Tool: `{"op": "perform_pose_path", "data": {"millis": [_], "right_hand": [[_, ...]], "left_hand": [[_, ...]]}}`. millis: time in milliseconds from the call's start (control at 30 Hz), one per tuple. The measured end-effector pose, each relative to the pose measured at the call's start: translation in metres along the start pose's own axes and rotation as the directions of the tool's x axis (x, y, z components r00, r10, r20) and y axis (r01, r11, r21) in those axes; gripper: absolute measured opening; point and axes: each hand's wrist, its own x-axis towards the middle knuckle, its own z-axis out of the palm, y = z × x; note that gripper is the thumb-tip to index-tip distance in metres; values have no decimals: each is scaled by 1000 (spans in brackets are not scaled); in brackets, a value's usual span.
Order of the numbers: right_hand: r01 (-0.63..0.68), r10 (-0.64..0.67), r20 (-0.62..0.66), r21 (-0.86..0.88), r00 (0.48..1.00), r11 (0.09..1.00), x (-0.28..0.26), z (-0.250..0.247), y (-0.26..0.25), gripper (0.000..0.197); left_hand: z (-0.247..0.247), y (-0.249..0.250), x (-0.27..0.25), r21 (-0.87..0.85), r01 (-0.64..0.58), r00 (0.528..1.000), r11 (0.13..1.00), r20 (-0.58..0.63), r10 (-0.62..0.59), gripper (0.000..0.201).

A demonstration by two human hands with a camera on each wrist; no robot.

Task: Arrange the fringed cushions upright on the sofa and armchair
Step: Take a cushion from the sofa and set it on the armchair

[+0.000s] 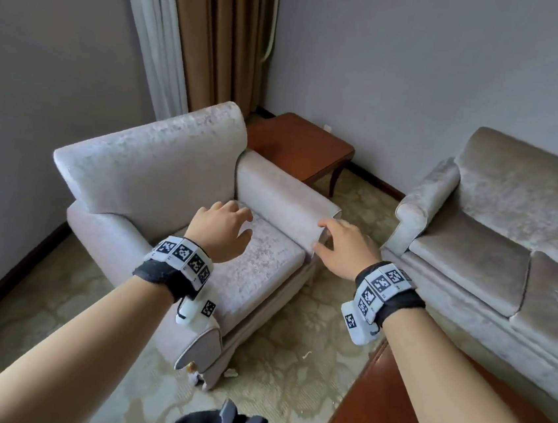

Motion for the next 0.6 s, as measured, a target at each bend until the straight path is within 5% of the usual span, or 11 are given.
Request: {"op": "perform_pose_path", "data": {"millis": [400,600], "right_hand": [[-369,362,-138,-31,922,929,81,-69,142,43],[-464,450,-157,-69,879,883,116,-89,242,45]], "left_hand": [[27,85,242,-64,-376,924,924,42,379,37],[52,147,339,-39,-461,886,886,38,462,38]]}}
